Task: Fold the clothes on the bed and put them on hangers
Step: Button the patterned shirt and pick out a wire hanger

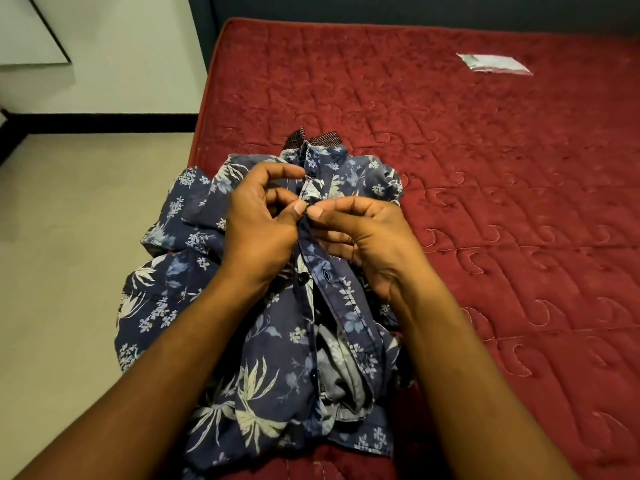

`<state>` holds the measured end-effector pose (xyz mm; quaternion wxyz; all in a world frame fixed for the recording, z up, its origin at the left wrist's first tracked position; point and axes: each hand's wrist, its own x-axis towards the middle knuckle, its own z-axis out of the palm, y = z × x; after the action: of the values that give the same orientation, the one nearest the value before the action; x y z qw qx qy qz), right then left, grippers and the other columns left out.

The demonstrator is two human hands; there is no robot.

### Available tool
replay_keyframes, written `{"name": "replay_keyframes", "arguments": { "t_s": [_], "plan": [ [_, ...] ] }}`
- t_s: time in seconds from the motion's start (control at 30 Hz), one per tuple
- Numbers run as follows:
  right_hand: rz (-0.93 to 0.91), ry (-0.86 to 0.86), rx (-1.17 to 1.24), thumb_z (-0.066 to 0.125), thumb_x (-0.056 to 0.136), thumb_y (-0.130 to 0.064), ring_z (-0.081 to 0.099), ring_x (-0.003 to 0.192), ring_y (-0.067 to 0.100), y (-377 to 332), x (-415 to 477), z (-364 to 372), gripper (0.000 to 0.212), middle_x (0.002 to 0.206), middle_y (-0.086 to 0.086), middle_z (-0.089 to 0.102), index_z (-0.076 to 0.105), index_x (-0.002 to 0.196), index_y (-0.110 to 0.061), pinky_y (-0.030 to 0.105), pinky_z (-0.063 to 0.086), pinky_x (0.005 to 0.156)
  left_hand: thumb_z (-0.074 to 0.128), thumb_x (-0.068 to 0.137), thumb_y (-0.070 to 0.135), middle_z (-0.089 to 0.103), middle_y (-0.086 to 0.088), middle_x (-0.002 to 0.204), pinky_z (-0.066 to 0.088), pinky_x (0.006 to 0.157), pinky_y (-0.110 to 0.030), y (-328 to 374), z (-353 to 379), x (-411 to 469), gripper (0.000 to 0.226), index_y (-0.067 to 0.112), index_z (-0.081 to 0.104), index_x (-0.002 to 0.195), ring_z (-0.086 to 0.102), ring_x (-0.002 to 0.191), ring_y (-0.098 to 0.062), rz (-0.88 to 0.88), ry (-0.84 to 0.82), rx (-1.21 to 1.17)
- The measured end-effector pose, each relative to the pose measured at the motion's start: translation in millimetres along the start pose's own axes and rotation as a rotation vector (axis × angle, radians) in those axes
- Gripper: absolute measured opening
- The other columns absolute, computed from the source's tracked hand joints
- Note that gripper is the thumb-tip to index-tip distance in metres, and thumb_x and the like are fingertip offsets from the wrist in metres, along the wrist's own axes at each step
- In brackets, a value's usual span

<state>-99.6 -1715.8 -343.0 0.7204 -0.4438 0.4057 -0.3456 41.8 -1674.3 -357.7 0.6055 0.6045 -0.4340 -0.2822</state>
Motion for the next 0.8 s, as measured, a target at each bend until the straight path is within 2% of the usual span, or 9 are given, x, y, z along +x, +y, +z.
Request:
{"name": "replay_keyframes", "arguments": {
  "t_s": [0.07, 0.13, 0.23, 0.3, 0.43, 0.57, 0.67, 0.73, 0.8],
  "plan": [
    [0.039, 0.002, 0.021, 0.079, 0.084, -0.005, 0.073, 0.071, 0.017, 2, 1, -2, 0.011, 0.086, 0.011, 0.077, 0.074, 0.094, -0.005, 0.026, 0.06, 0.068, 0.069, 0.089, -0.007, 0.068, -0.007, 0.08, 0.055, 0.074, -0.035, -3, -1, 0, 0.033, 0.015, 0.066, 0.114, 0.064, 0.075, -0.017, -0.047, -0.009, -0.052],
    [0.056, 0.03, 0.028, 0.079, 0.085, -0.007, 0.069, 0.065, 0.016, 4, 2, -3, 0.01, 0.082, 0.01, 0.076, 0.075, 0.094, -0.007, 0.024, 0.056, 0.062, 0.073, 0.088, -0.003, 0.071, -0.015, 0.084, 0.056, 0.073, -0.038, -2, -3, 0, 0.031, 0.011, 0.067, 0.115, 0.067, 0.075, -0.023, -0.132, -0.014, -0.133],
    [0.006, 0.063, -0.02, 0.078, 0.086, -0.006, 0.061, 0.059, 0.015, 8, 3, -2, 0.005, 0.079, 0.01, 0.075, 0.075, 0.091, -0.007, 0.023, 0.049, 0.053, 0.077, 0.085, 0.004, 0.072, -0.016, 0.087, 0.057, 0.063, -0.031, 6, -9, 1, 0.04, 0.007, 0.063, 0.122, 0.07, 0.071, -0.021, -0.338, -0.12, -0.26],
    [-0.087, 0.084, -0.138, 0.077, 0.087, -0.005, 0.056, 0.055, 0.011, 7, 1, -2, 0.007, 0.076, 0.009, 0.073, 0.076, 0.094, -0.002, 0.018, 0.043, 0.047, 0.077, 0.082, -0.001, 0.07, -0.013, 0.083, 0.058, 0.054, -0.028, 11, -14, 3, 0.047, 0.006, 0.06, 0.125, 0.068, 0.065, -0.018, -0.396, -0.182, -0.244],
    [-0.263, 0.035, -0.421, 0.083, 0.084, -0.009, 0.053, 0.046, 0.002, -15, -10, -4, 0.013, 0.07, 0.007, 0.072, 0.076, 0.09, 0.001, 0.014, 0.039, 0.045, 0.075, 0.083, -0.007, 0.067, -0.009, 0.077, 0.054, 0.048, -0.026, 13, -21, 10, 0.043, 0.004, 0.062, 0.122, 0.067, 0.062, -0.017, -0.364, -0.047, -0.223],
    [-0.226, -0.042, -0.765, 0.096, 0.067, -0.014, 0.062, 0.054, 0.008, -18, -21, 6, 0.026, 0.069, 0.002, 0.072, 0.073, 0.079, -0.015, 0.026, 0.049, 0.053, 0.074, 0.084, -0.007, 0.066, -0.008, 0.076, 0.05, 0.045, -0.023, 14, -23, 17, 0.042, 0.004, 0.06, 0.121, 0.065, 0.054, -0.012, -0.313, 0.08, -0.229],
    [-0.257, 0.084, -0.999, 0.095, 0.062, -0.018, 0.064, 0.066, 0.008, -3, -21, 16, 0.038, 0.079, -0.004, 0.069, 0.066, 0.085, -0.025, 0.031, 0.057, 0.063, 0.076, 0.084, -0.006, 0.067, -0.008, 0.077, 0.055, 0.05, -0.027, 13, -25, 22, 0.04, 0.006, 0.061, 0.119, 0.068, 0.063, -0.018, -0.288, 0.131, -0.23],
    [-0.335, 0.144, -1.153, 0.093, 0.061, -0.024, 0.062, 0.078, 0.009, 8, -19, 20, 0.047, 0.091, -0.01, 0.063, 0.059, 0.092, -0.03, 0.033, 0.057, 0.072, 0.075, 0.083, -0.006, 0.068, -0.009, 0.077, 0.057, 0.053, -0.031, 12, -25, 24, 0.038, 0.007, 0.061, 0.117, 0.068, 0.07, -0.025, -0.283, 0.152, -0.239],
    [-0.396, 0.196, -1.191, 0.089, 0.065, -0.027, 0.059, 0.083, 0.01, 17, -16, 22, 0.048, 0.096, -0.011, 0.058, 0.054, 0.098, -0.031, 0.035, 0.056, 0.077, 0.075, 0.084, -0.007, 0.067, -0.012, 0.081, 0.058, 0.053, -0.03, 12, -25, 23, 0.04, 0.004, 0.06, 0.119, 0.068, 0.069, -0.024, -0.29, 0.146, -0.261]
  ]
}}
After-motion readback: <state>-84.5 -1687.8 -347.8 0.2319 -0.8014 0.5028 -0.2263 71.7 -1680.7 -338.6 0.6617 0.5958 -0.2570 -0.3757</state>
